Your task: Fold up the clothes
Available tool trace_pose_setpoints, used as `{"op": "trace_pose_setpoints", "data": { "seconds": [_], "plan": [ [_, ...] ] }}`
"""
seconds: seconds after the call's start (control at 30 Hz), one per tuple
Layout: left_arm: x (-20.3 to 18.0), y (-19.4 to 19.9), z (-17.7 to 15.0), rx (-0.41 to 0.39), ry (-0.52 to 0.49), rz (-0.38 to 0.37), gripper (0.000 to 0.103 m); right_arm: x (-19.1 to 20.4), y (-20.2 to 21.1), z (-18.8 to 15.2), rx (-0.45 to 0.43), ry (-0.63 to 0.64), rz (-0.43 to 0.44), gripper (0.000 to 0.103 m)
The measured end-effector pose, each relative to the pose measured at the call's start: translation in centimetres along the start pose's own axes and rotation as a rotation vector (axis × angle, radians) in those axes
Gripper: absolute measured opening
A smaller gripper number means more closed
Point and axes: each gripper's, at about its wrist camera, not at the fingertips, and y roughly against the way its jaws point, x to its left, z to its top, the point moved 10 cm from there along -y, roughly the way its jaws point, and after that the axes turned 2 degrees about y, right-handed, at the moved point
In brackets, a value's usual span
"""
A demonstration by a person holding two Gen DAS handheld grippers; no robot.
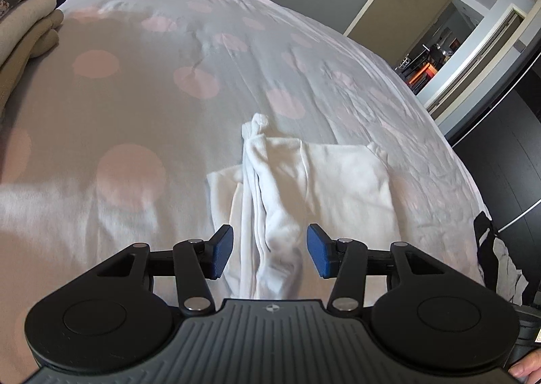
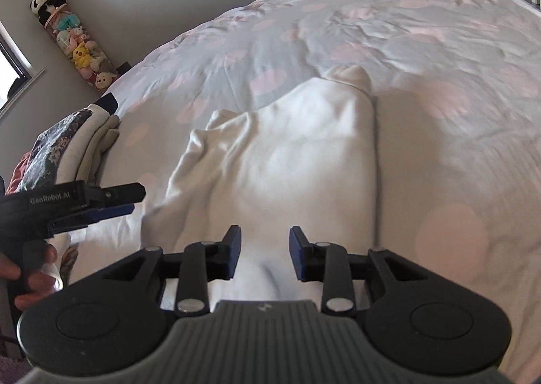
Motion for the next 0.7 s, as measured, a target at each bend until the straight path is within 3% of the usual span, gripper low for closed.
{"op": "trace_pose_setpoints", "data": {
  "seconds": [0.33,0.4,0.7],
  "plan": [
    [0.8,2.4,-5.6,0.079,0.2,-0.002,0.041,-3.2,4.4,-7.3,-0.046,-0.064,0.023,0.039],
    [0.7,2.5,-6.1,0.085,0.224,-0.03,0.04,-3.2,4.4,-7.8,-0.046,-0.068,0.029,0.039],
    [0.7,-0.8,-7.2,0.141,0.251,-0.003,0.035,-2.1,4.3,-7.9,-0.078,-0.002,0.048,0.042]
  ]
}}
